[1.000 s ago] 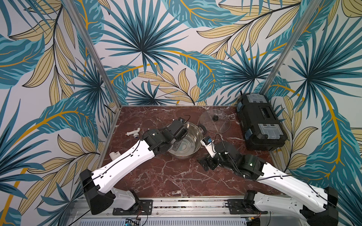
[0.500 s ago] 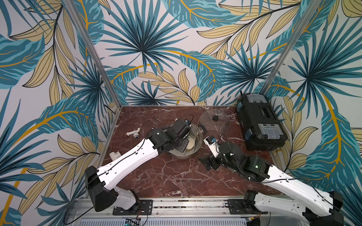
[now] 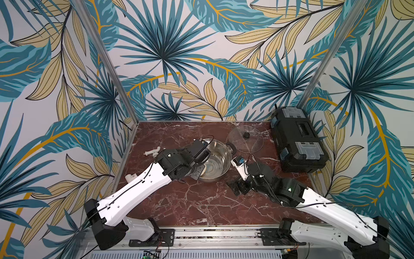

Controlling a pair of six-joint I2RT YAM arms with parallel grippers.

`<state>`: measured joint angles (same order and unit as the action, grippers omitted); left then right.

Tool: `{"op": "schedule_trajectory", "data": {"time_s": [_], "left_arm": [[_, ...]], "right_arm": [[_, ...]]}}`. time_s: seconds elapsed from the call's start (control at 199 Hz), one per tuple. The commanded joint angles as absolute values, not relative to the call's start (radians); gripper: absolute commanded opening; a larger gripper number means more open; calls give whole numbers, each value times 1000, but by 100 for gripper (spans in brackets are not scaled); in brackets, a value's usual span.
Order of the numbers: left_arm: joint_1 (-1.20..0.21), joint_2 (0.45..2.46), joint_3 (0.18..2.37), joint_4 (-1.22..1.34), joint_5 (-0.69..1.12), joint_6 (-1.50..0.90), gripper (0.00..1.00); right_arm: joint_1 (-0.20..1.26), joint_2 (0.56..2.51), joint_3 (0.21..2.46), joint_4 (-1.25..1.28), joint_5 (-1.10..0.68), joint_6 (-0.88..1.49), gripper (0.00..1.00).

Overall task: Stir the soup with a spoon
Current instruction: Stir the soup in the pan with a stick.

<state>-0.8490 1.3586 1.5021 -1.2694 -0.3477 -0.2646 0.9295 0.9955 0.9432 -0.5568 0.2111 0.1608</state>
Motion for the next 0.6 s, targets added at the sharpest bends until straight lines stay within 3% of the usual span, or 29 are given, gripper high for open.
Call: {"op": "schedule_trajectory", "data": {"time_s": [0.0,0.366,0.597], "left_arm": [[-848,1387,1564,-1302,-473,-247,0],[-851,1422,1556,-1058,-528,-203,0],[-856,1424,1532,-926,-417,-206,0]], "right_arm": [[933,1000,937,-548,201,164,100],[932,967,909,-553,227,165,99],[933,944,905,-569,245,162,99]]}}
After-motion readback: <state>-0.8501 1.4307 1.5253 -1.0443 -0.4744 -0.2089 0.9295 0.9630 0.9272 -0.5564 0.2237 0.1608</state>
